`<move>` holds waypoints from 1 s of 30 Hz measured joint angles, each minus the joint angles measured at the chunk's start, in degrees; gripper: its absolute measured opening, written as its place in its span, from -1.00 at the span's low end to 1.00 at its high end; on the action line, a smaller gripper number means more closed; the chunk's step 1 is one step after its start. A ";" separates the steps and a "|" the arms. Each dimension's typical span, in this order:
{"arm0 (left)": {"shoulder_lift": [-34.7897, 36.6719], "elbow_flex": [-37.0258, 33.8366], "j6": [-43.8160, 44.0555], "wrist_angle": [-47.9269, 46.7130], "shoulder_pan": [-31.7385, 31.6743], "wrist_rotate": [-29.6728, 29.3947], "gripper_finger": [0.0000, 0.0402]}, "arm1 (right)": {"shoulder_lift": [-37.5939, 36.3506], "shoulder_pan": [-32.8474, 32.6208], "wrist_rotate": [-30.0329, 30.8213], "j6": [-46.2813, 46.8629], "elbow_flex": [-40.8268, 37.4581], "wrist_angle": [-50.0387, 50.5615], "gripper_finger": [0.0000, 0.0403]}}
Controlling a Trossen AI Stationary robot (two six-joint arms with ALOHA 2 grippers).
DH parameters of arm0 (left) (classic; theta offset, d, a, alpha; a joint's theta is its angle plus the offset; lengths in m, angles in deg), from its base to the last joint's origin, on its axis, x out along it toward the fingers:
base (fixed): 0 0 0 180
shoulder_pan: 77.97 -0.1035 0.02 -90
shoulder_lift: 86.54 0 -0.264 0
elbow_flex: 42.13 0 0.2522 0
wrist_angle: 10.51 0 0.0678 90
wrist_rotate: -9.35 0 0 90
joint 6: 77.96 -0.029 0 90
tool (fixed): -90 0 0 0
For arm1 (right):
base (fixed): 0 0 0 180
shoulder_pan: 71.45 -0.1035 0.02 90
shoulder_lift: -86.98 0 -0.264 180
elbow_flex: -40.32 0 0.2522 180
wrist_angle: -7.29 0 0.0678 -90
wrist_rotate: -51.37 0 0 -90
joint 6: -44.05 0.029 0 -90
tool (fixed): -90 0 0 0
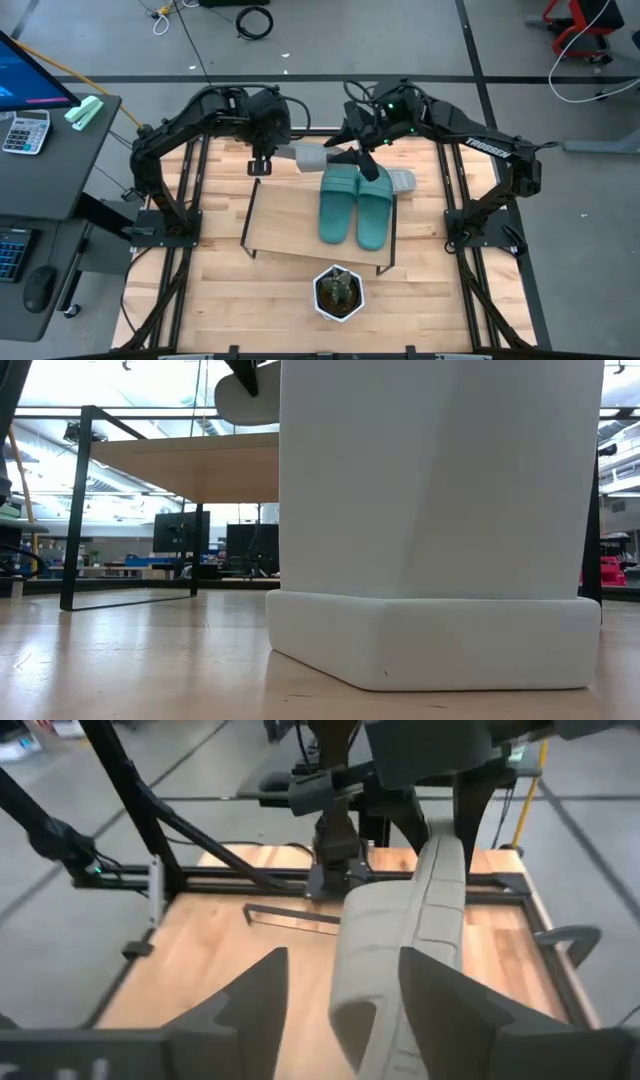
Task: Pick and place slides into the shelf
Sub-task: Put the bottom gray slide on the shelf
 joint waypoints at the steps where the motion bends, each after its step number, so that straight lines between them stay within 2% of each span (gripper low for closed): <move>1: 0.00 0.00 0.00 0.00 0.00 0.00 -0.66 | 0.05 0.00 0.08 -1.04 0.00 -0.02 0.06; 5: 0.00 0.00 -0.04 0.00 0.00 0.02 -0.66 | 0.03 -0.33 0.85 -4.66 0.00 -2.66 0.33; 10: 0.00 0.00 0.22 0.00 -0.37 -0.99 -0.66 | -0.80 -1.38 8.74 -9.00 0.02 -4.92 0.63; 16: 0.00 0.00 0.54 0.05 -1.76 -1.51 -0.66 | 0.96 -3.70 16.82 -7.84 0.02 -4.37 0.86; 24: 0.00 0.00 1.09 0.40 -2.14 -1.51 -0.67 | 4.80 -5.64 26.06 -7.66 0.02 -4.32 0.98; 27: 0.00 0.00 1.14 0.31 -2.03 -1.86 -0.67 | 5.63 -5.68 30.16 -7.57 0.02 -4.30 0.95; 30: 0.00 0.00 1.22 0.51 -2.11 -1.94 -0.67 | 6.22 -5.44 31.29 -6.43 0.02 -4.73 0.84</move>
